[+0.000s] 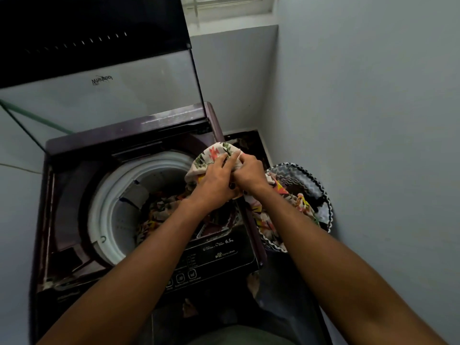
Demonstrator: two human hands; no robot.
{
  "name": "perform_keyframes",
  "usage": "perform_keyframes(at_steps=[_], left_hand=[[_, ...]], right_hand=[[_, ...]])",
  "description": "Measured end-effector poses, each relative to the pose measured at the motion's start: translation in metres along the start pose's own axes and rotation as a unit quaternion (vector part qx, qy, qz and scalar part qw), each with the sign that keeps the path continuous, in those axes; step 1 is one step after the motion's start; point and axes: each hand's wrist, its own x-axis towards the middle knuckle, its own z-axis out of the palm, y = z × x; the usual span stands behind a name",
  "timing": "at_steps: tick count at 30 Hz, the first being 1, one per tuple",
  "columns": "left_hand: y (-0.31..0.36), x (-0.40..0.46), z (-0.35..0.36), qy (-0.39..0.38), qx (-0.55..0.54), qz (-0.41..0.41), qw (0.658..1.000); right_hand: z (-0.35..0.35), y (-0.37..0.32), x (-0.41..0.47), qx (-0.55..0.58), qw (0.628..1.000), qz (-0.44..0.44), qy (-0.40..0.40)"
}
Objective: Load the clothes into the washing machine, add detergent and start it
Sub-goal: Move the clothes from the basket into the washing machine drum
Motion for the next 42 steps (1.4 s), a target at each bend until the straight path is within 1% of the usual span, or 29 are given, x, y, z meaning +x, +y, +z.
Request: perform_keyframes(at_steps=[4, 7, 10, 13, 18, 21, 27, 29, 31, 33, 35, 37, 39, 41, 42], left_hand=[[-0.001, -0.002, -0.019, 0.055, -0.044, -0.004, 0.998], [-0.009, -0.007, -0.039, 0.073, -0.067, -0.02, 0.995], [-0.016, -0.02, -0.063, 0.095, -0.089, -0.044, 0.99], [-0.027, -0.037, -0.085, 0.116, -0.087, -0.081, 0.986], [-0.059, -0.074, -0.112, 0.137, -0.067, -0.154, 0.976], [-0.079, -0.097, -0.122, 0.159, -0.068, -0.181, 0.968], [-0.118, -0.131, -0.122, 0.206, -0.076, -0.196, 0.956], [-0.13, -0.139, -0.116, 0.22, -0.071, -0.213, 0.949], [-0.144, -0.144, -0.108, 0.198, -0.073, -0.257, 0.943], [-0.157, -0.15, -0.097, 0.132, -0.082, -0.296, 0.942], [-0.162, -0.154, -0.091, 0.075, -0.094, -0.302, 0.946], [-0.16, -0.154, -0.087, 0.055, -0.115, -0.288, 0.949], [-0.157, -0.149, -0.083, 0.055, -0.121, -0.272, 0.953], [-0.151, -0.139, -0.08, 0.052, -0.125, -0.253, 0.958], [-0.147, -0.134, -0.079, 0.044, -0.125, -0.242, 0.961]], right_hand=[[0.005, -0.03, -0.004, 0.02, 0.997, -0.053, 0.047], [0.011, -0.049, -0.006, 0.039, 0.995, -0.086, 0.042], [0.023, -0.067, -0.008, 0.051, 0.992, -0.11, 0.023], [0.046, -0.088, -0.011, 0.061, 0.99, -0.131, 0.005], [0.091, -0.122, -0.023, 0.088, 0.98, -0.163, -0.068], [0.117, -0.139, -0.035, 0.094, 0.974, -0.18, -0.099], [0.16, -0.156, -0.051, 0.058, 0.97, -0.195, -0.137], [0.172, -0.158, -0.054, 0.03, 0.967, -0.198, -0.16], [0.181, -0.157, -0.053, -0.054, 0.958, -0.187, -0.212], [0.188, -0.149, -0.051, -0.122, 0.937, -0.15, -0.291], [0.192, -0.136, -0.051, -0.159, 0.916, -0.132, -0.344], [0.19, -0.124, -0.049, -0.172, 0.912, -0.132, -0.347], [0.183, -0.114, -0.045, -0.176, 0.919, -0.125, -0.329], [0.17, -0.104, -0.037, -0.204, 0.926, -0.141, -0.285], [0.163, -0.097, -0.034, -0.22, 0.931, -0.152, -0.249]])
